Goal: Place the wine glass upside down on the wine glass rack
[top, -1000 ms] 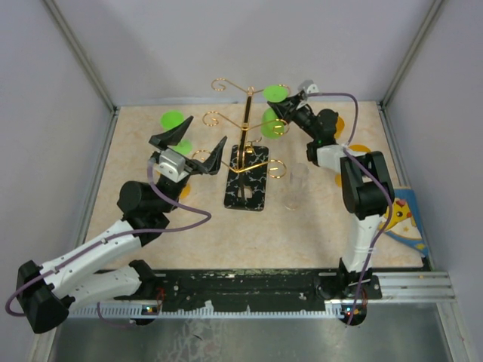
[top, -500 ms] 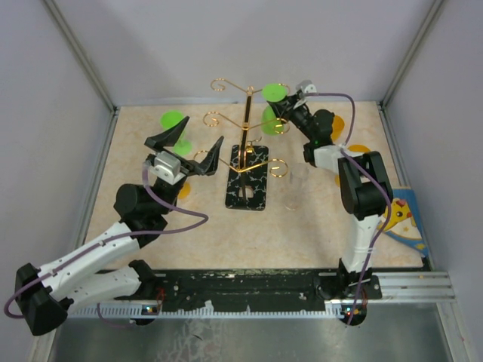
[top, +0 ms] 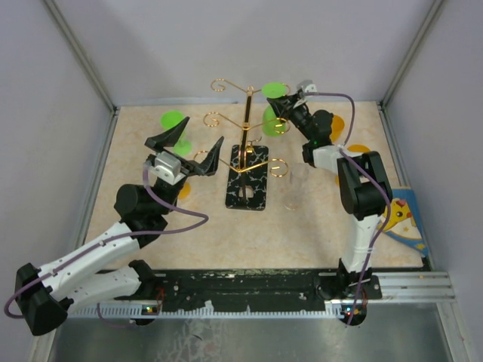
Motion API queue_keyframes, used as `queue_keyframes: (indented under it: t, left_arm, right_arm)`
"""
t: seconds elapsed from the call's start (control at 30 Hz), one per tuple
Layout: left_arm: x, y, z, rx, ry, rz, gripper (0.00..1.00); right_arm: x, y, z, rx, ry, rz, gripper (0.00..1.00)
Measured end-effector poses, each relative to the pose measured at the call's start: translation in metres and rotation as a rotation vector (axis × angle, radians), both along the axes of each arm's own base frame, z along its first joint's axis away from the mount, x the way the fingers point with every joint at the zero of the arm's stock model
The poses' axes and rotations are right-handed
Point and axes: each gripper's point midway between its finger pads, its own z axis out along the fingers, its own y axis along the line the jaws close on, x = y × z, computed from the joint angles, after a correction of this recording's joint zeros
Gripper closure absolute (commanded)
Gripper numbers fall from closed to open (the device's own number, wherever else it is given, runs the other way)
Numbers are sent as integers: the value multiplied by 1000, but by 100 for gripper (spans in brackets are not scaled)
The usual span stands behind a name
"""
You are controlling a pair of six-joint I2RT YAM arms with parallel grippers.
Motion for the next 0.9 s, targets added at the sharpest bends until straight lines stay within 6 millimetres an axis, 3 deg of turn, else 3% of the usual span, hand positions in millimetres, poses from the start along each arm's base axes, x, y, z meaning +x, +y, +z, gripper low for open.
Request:
queue_keyframes:
  t: [0.3,0.43,0.67,0.9]
  left_arm:
    - [0,0,0,-1,-1,0,2]
    - [-1,1,1,-2,-2,0,2]
    - [-1,1,1,-3,-3,0,2]
    - [-1,1,1,-3,-3,0,2]
  right_arm:
    - [1,1,2,16,16,3,90]
    - [4,1,0,22,32,-18,84]
    - [8,-1,1,33,34,-60,83]
    - [13,-6,0,34,36,-110,76]
